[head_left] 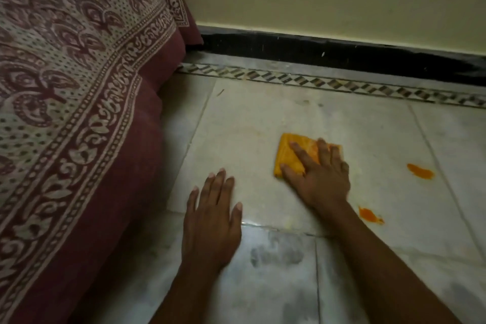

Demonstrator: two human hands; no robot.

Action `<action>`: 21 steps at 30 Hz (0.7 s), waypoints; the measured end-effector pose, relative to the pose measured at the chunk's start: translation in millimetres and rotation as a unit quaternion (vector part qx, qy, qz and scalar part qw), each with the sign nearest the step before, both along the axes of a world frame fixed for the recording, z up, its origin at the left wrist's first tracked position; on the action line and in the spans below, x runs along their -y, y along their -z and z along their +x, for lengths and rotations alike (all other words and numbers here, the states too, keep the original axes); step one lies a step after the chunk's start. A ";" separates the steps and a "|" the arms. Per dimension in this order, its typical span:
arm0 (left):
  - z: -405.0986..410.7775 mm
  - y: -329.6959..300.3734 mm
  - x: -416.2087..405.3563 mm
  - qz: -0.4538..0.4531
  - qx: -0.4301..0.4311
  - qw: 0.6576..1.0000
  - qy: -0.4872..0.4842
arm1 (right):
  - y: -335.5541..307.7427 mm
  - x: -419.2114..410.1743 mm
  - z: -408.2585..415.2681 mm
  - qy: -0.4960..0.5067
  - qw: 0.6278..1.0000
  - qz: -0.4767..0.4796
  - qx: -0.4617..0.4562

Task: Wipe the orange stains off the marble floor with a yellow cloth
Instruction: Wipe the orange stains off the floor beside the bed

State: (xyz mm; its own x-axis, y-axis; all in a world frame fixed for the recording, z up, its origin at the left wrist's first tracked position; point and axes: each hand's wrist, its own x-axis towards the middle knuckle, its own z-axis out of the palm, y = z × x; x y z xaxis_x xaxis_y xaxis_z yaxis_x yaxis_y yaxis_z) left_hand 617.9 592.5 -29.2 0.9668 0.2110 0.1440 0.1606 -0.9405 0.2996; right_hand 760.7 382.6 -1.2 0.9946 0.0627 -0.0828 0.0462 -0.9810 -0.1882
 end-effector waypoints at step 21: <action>2.7 2.5 -2.3 -0.001 -0.006 1.000 -0.009 | 9.9 -124.2 98.6 0.057 0.997 0.045 -0.017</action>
State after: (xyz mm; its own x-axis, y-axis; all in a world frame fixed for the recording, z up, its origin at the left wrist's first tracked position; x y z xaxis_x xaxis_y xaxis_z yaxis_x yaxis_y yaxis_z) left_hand 620.6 594.7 -31.7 0.9642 0.2296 0.1328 0.1817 -0.9365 0.3000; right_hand 859.3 506.9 -11.2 0.9924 -0.0413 -0.1159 -0.0722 -0.9584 -0.2762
